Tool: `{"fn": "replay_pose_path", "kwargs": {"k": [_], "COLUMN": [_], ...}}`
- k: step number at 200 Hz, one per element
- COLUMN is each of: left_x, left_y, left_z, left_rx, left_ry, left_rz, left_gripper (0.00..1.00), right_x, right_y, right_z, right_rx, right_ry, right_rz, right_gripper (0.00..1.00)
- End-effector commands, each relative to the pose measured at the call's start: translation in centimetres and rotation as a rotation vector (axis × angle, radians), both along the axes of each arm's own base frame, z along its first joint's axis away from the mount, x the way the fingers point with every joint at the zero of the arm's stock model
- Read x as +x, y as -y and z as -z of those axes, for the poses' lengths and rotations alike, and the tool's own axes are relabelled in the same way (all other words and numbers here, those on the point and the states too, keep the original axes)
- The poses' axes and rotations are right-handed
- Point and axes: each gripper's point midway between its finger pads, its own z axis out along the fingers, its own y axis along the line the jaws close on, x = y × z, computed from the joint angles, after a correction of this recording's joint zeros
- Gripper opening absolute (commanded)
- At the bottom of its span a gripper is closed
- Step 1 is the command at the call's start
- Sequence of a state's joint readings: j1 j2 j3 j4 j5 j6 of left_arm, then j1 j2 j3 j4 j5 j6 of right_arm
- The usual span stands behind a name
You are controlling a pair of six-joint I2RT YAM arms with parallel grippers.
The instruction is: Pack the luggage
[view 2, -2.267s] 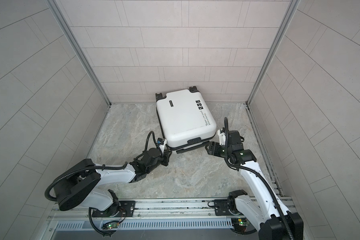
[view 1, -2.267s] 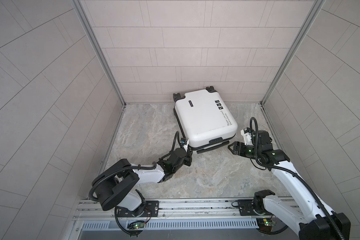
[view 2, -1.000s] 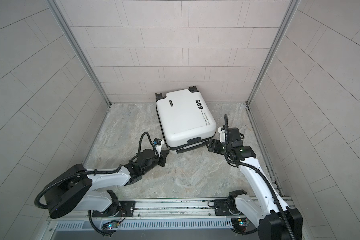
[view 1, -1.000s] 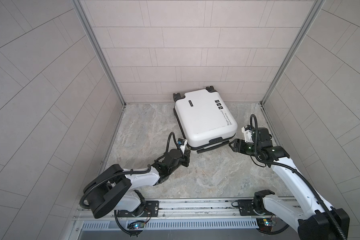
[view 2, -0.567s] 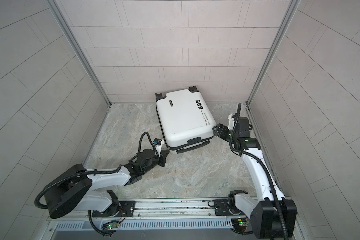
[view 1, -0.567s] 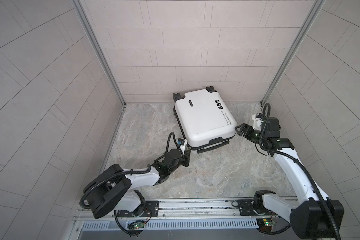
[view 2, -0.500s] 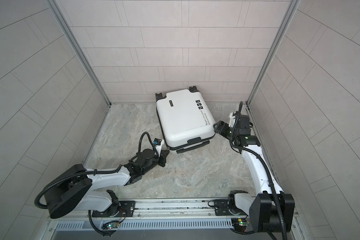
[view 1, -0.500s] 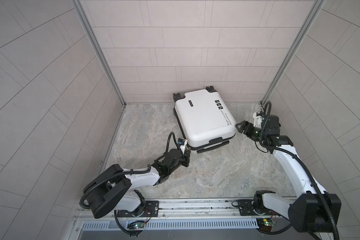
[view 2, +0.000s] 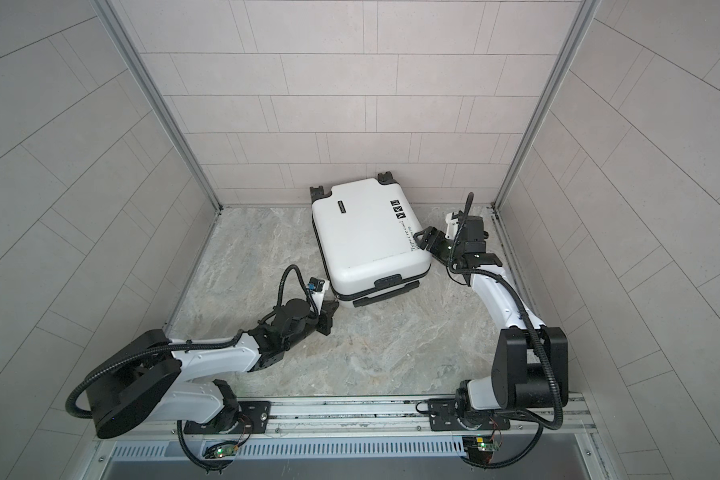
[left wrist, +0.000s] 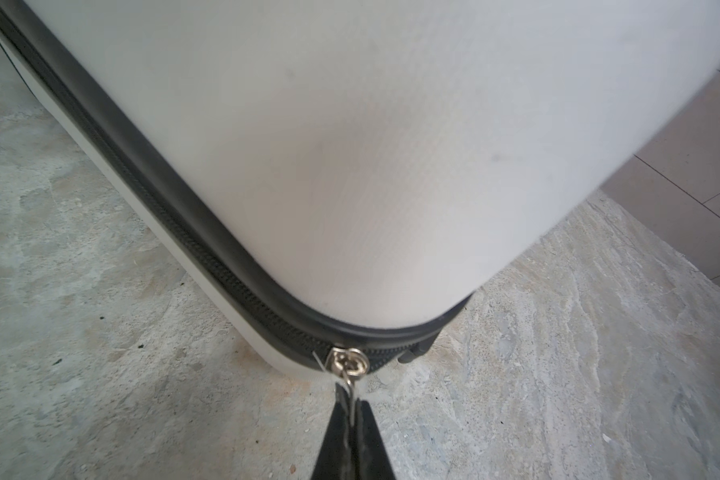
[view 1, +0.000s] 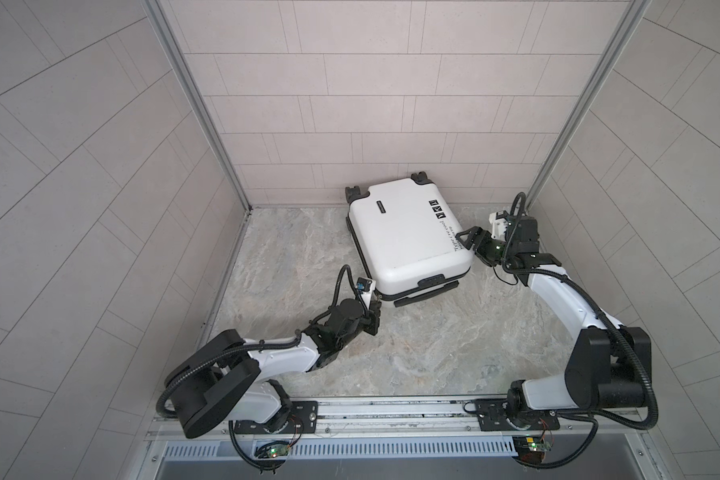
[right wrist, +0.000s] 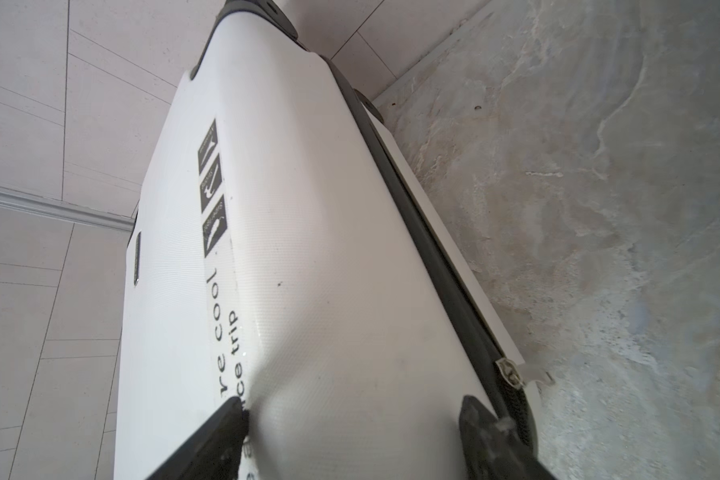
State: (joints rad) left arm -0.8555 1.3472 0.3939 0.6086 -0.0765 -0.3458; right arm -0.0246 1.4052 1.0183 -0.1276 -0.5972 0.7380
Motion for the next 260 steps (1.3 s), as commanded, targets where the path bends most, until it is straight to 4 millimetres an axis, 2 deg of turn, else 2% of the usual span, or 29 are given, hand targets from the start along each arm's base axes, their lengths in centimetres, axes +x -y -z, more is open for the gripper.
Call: {"fn": "replay_pose_path", "kwargs": {"k": [1, 53, 105, 179, 197, 226, 260], "left_x": [-0.5, -1.2, -2.0, -2.9, -2.8, -2.3, -1.9], "left_y": [1.8, 3.4, 5.3, 7.0, 7.0, 6.1, 4.9], "left_z": [-3.8, -4.7, -6.1, -8.7, -8.8, -8.0, -6.7], "left_rx": [-0.069, -0.054, -0.030, -0.030, -0.027, -0.013, -0.006], "left_ry": [0.108, 0.164, 0.229, 0.288, 0.289, 0.266, 0.233], "left_rz": [0.046, 0.051, 0.059, 0.086, 0.079, 0.031, -0.006], "left_gripper": [0.00, 0.00, 0.00, 0.00, 0.00, 0.00, 0.00], "right_x": [-1.5, -3.0, -3.2, -3.2, -3.4, -3.9, -5.2], "right_y": [-1.6, -4.4, -6.5, -7.2, -7.2, -5.7, -0.5], "right_z": [2.7, 3.2, 3.6, 3.3, 3.4, 3.1, 2.5], "right_rx": [0.032, 0.022, 0.013, 0.014, 0.004, -0.063, -0.084], "right_ry": [-0.079, -0.076, -0.081, -0.076, -0.078, -0.099, -0.150], "right_rz": [-0.011, -0.026, -0.049, -0.048, -0.053, -0.047, 0.040], "right_gripper": [0.81, 0.81, 0.80, 0.80, 0.80, 0.80, 0.79]}}
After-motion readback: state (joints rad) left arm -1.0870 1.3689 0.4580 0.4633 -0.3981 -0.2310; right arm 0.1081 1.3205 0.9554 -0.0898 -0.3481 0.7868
